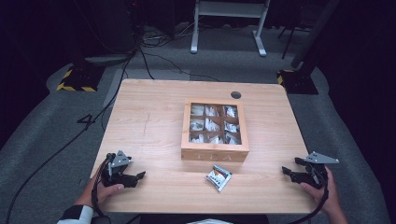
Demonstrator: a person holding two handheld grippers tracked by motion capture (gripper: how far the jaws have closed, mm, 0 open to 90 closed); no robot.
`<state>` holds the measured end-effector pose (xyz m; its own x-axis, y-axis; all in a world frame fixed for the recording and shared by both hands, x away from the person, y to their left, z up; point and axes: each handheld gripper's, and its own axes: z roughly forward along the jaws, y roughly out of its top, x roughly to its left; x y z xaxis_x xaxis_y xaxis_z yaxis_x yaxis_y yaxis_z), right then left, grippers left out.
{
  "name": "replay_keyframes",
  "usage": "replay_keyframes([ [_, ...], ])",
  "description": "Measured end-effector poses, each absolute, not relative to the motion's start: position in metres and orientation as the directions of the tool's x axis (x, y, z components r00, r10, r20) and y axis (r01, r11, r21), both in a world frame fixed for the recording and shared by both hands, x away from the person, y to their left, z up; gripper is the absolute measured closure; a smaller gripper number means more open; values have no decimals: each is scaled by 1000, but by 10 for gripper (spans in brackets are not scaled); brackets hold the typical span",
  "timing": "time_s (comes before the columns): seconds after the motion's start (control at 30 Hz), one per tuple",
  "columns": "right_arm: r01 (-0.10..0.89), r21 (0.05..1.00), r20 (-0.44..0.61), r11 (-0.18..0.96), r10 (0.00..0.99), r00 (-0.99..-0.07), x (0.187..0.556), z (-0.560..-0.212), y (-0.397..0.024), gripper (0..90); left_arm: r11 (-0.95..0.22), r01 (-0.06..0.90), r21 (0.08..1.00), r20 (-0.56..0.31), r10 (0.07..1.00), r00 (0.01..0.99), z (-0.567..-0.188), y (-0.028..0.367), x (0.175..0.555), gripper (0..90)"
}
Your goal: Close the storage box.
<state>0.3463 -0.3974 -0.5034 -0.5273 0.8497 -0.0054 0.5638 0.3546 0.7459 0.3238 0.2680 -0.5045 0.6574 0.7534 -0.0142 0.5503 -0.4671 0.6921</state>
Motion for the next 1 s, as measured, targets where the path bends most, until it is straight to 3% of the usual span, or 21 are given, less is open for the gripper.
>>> replay_keyframes([
  [1.0, 566, 745, -5, 352, 852, -523, 346, -503, -398, 231, -476, 545, 691, -13, 745, 667, -504, 268, 326, 160],
])
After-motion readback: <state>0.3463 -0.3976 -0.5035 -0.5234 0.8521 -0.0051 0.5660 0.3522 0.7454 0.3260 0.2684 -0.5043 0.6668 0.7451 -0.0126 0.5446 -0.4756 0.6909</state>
